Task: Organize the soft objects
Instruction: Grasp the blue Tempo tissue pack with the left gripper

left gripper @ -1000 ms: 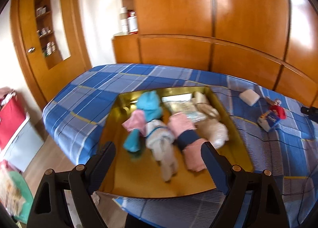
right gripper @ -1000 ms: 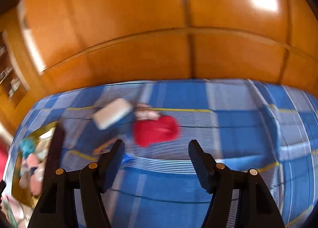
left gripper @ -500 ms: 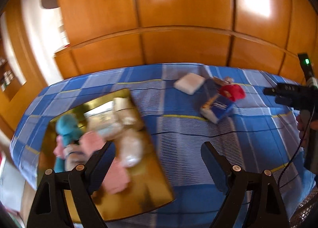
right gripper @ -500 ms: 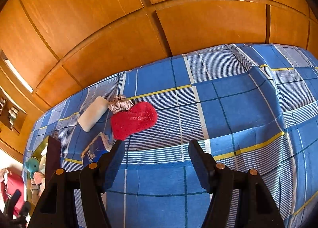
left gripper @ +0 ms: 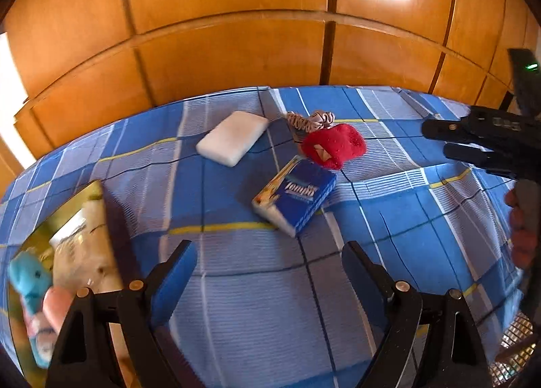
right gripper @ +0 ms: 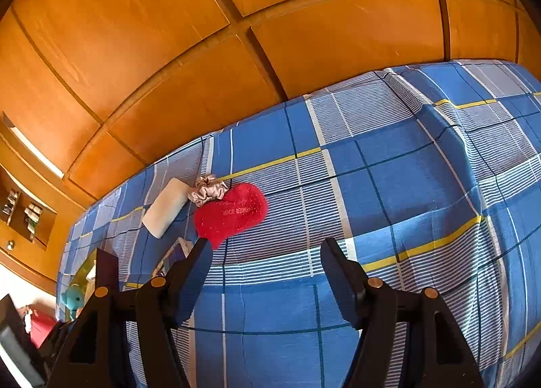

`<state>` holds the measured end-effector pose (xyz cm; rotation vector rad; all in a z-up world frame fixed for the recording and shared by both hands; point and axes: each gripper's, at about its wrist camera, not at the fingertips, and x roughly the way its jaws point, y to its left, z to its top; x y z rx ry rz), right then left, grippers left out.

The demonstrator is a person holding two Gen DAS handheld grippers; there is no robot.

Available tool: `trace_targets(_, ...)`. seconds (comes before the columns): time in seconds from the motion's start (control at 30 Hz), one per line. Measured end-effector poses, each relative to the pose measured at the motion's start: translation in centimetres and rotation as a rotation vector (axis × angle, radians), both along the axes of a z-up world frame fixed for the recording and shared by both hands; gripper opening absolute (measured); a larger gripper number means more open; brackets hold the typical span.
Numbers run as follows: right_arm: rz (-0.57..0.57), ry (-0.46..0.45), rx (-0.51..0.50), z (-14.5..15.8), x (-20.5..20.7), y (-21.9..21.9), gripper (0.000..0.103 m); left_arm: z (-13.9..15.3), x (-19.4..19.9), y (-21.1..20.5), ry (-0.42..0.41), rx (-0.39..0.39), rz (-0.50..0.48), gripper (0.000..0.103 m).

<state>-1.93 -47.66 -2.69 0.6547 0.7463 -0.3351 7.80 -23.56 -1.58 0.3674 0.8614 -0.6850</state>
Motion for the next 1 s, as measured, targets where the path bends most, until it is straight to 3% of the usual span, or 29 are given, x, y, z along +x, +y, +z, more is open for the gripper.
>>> trace_targets(0.23, 0.014, -0.015, 0.03, 0.2, 0.0, 0.1, 0.067, -1.8, 2.2, -4.5, 0.033, 0.026, -0.1, 0.088)
trace_targets(0.57, 0.031, -0.015, 0.079, 0.0, 0.2, -0.1, 0.067, -4.6, 5.4, -8.2, 0.075, 0.036, -0.153, 0.091)
trace_targets(0.6, 0.031, -0.015, 0.084, 0.0, 0.2, -0.1, 0.067, -4.9, 5.8, -8.4, 0.084, 0.034, -0.147, 0.087)
trace_targets(0.63, 0.03, -0.013, 0.087, -0.1, 0.2, -0.1, 0.067, -5.3, 6.0, -8.6, 0.097, 0.04, -0.146, 0.073)
trace_targets(0.8, 0.03, -0.008, 0.091, -0.1, 0.3, -0.1, 0.067, -5.3, 5.0, -7.9, 0.092, 0.038, -0.149, 0.061)
trace_targets(0.9, 0.032, -0.007, 0.081, 0.0, 0.2, -0.1, 0.067, -4.3, 3.8, -6.3, 0.112, -0.007, -0.081, 0.061)
trace_targets(1.0, 0.033, -0.004, 0.076, 0.0, 0.1, 0.0, 0.067, -2.8, 0.7, -3.9, 0.076, -0.058, -0.028, 0.061)
